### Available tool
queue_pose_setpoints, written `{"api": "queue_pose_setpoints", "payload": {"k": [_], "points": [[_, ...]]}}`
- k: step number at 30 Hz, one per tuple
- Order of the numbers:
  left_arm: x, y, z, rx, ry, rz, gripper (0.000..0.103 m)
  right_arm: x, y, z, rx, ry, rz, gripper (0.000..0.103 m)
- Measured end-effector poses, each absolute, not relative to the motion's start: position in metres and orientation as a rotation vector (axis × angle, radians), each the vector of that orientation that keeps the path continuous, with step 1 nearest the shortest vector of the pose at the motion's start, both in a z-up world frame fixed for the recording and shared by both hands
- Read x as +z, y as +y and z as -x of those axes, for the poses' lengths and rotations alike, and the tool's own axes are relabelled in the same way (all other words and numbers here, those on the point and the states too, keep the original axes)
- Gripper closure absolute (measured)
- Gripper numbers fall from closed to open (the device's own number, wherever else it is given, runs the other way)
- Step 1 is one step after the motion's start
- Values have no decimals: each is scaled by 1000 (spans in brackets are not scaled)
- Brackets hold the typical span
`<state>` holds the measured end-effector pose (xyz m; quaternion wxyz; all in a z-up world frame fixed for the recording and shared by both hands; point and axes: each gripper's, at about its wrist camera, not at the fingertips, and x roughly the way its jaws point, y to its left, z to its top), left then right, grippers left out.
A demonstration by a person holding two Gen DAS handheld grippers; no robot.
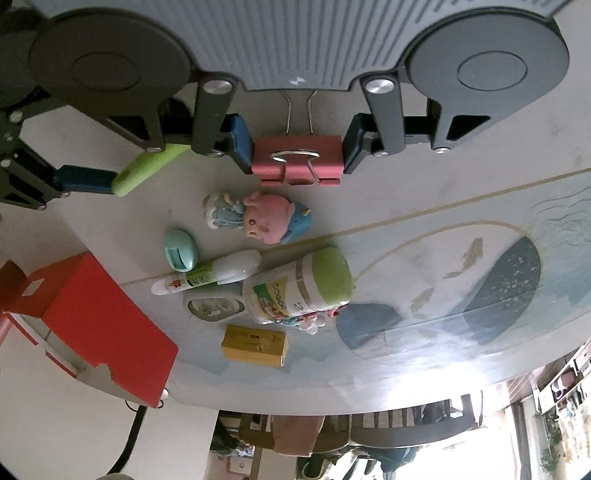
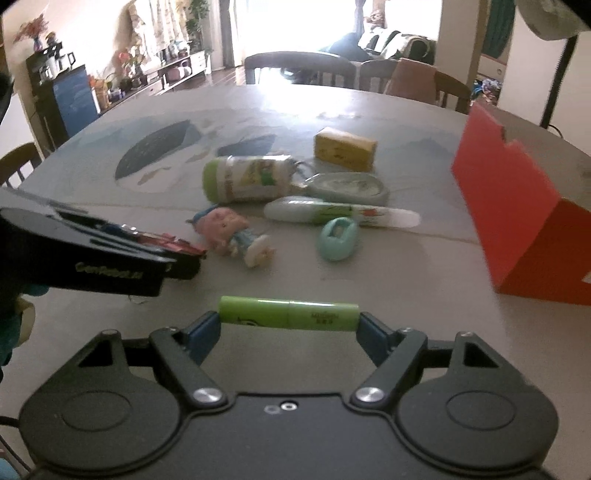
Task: Organize rigid objects
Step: 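Carry the binder clip and highlighter with both tools over the red box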
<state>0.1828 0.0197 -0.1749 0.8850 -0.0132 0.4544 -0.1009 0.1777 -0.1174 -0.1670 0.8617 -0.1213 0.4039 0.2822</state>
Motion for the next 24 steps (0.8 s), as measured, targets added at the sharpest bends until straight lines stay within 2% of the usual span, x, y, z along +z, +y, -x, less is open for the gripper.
{"api": "queue_pose_setpoints", "payload": {"k": [24], "points": [[-85, -46, -192, -315, 835, 34, 53, -71, -200, -209, 518, 735, 148, 23]]}}
